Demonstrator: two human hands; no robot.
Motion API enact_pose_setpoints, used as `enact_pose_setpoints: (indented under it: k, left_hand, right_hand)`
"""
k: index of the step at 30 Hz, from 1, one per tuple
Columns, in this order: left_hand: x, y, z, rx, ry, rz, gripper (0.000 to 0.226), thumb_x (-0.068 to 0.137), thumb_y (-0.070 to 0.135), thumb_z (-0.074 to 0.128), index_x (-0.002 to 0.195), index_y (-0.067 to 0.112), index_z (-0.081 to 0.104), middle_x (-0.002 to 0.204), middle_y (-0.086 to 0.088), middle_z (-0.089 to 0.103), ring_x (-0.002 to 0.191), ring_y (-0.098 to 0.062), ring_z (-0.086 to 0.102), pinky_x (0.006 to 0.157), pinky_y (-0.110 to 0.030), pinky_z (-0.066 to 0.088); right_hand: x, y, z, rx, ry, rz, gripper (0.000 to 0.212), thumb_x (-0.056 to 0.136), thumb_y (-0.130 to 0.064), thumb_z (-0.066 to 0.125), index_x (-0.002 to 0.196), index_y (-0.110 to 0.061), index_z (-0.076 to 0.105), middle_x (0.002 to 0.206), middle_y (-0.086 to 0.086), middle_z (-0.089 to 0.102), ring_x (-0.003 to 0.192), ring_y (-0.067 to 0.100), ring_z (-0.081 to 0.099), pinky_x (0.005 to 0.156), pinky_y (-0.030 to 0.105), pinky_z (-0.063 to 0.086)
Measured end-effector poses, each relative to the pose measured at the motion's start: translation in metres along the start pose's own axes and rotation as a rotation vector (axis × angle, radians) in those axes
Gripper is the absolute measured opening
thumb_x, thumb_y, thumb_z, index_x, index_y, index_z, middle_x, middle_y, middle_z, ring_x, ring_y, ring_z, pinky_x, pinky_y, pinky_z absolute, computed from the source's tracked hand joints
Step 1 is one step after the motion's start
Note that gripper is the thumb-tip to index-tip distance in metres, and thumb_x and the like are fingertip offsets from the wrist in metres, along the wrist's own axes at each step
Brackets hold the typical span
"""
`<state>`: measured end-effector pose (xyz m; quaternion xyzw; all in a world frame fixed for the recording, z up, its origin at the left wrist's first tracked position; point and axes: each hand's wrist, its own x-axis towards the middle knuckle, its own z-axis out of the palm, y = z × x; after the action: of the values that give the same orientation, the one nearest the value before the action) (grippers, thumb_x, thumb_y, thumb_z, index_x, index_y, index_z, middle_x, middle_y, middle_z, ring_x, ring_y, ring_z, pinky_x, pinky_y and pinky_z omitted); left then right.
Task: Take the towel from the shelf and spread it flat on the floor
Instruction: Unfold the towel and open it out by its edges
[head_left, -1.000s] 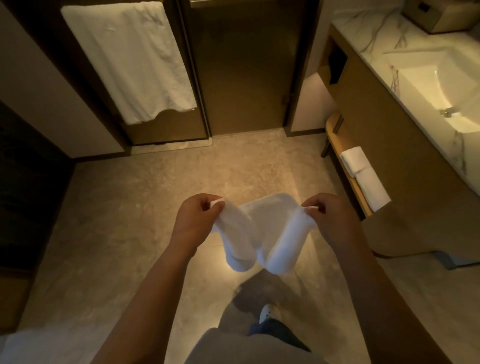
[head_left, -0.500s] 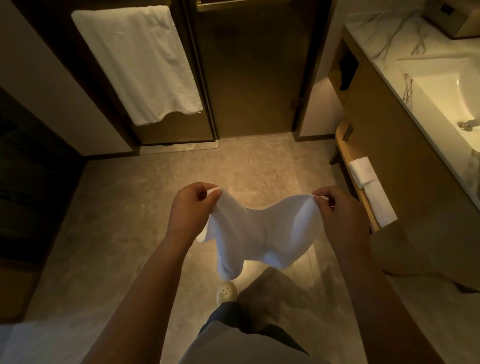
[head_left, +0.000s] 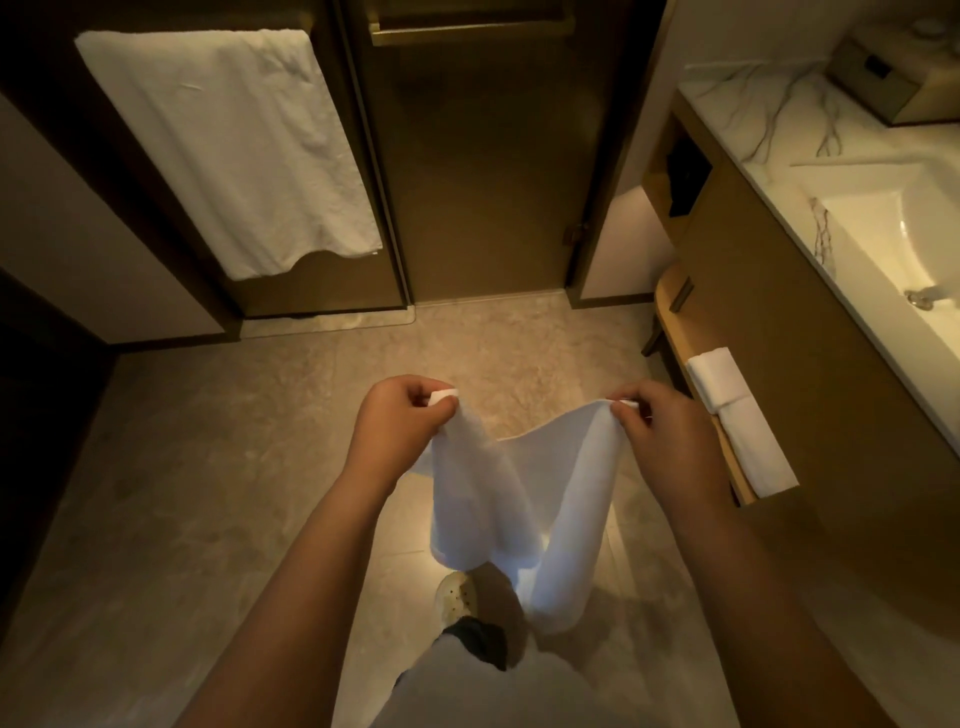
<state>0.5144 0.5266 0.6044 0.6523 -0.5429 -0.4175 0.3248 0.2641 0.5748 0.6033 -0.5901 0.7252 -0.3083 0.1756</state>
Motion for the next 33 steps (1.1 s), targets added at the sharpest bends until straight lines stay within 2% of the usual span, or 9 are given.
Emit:
enact_pose_setpoints:
  k: [7, 13, 17, 21, 26, 31, 33]
  left_hand:
    - [0.066, -0.011, -0.024, 0.003, -0.009, -0.032, 0.012, 0.080, 0.016, 0.069, 0.090, 0.022, 0.072, 0.081, 0.006, 0.070, 0.076, -0.009, 0.066, 0.068, -0.025, 0.055]
    - [0.106, -0.015, -0.035, -0.009, -0.010, -0.048, 0.014, 0.080, 0.016, 0.070, 0.087, 0.028, 0.070, 0.081, 0.008, 0.071, 0.076, -0.007, 0.066, 0.067, -0.026, 0.056]
    - [0.128, -0.009, -0.033, -0.001, 0.004, -0.047, 0.020, 0.078, 0.014, 0.068, 0.087, 0.032, 0.070, 0.081, 0.011, 0.071, 0.076, -0.006, 0.066, 0.060, -0.018, 0.051]
    - [0.150, -0.004, -0.020, 0.025, 0.013, -0.067, 0.023, 0.078, 0.012, 0.066, 0.093, 0.029, 0.071, 0.083, 0.011, 0.070, 0.077, -0.005, 0.066, 0.060, -0.018, 0.051]
    - [0.179, 0.007, 0.009, 0.054, 0.061, -0.095, 0.023, 0.079, 0.013, 0.065, 0.099, 0.023, 0.071, 0.083, 0.011, 0.070, 0.075, -0.004, 0.065, 0.060, -0.015, 0.048]
    - [0.214, 0.042, 0.043, 0.054, 0.129, -0.126, 0.020, 0.084, 0.014, 0.063, 0.102, 0.019, 0.070, 0.086, 0.008, 0.069, 0.080, -0.007, 0.064, 0.065, -0.022, 0.052]
    - [0.229, 0.058, 0.056, 0.059, 0.152, -0.124, 0.019, 0.085, 0.014, 0.063, 0.102, 0.019, 0.070, 0.085, 0.008, 0.068, 0.077, -0.007, 0.064, 0.060, -0.019, 0.049]
  right_hand:
    - [0.058, -0.025, 0.036, -0.072, -0.054, 0.044, 0.017, 0.091, -0.016, 0.062, 0.106, -0.018, 0.069, 0.099, 0.001, 0.070, 0.082, 0.009, 0.057, 0.064, 0.013, 0.040]
    - [0.087, -0.031, 0.063, -0.065, -0.047, 0.091, 0.014, 0.091, -0.016, 0.063, 0.103, -0.018, 0.069, 0.096, 0.002, 0.069, 0.082, 0.013, 0.061, 0.067, 0.021, 0.046]
    - [0.106, -0.028, 0.067, -0.035, -0.050, 0.093, 0.012, 0.091, -0.015, 0.062, 0.100, -0.016, 0.069, 0.093, 0.002, 0.069, 0.080, 0.015, 0.061, 0.068, 0.026, 0.050]
    - [0.134, -0.019, 0.069, -0.019, -0.051, 0.088, 0.012, 0.091, -0.016, 0.061, 0.101, -0.015, 0.069, 0.093, 0.002, 0.068, 0.081, 0.014, 0.061, 0.067, 0.025, 0.048]
    - [0.182, 0.003, 0.067, -0.020, -0.129, 0.074, 0.012, 0.092, -0.020, 0.060, 0.102, -0.017, 0.067, 0.095, 0.001, 0.066, 0.083, 0.014, 0.060, 0.064, 0.019, 0.044]
    - [0.253, 0.031, 0.050, 0.013, -0.224, 0.034, 0.012, 0.092, -0.018, 0.059, 0.101, -0.017, 0.067, 0.094, 0.001, 0.066, 0.083, 0.014, 0.058, 0.062, 0.019, 0.042]
    - [0.282, 0.041, 0.042, 0.002, -0.218, 0.009, 0.011, 0.091, -0.017, 0.060, 0.100, -0.017, 0.068, 0.092, 0.001, 0.066, 0.081, 0.014, 0.057, 0.059, 0.017, 0.038]
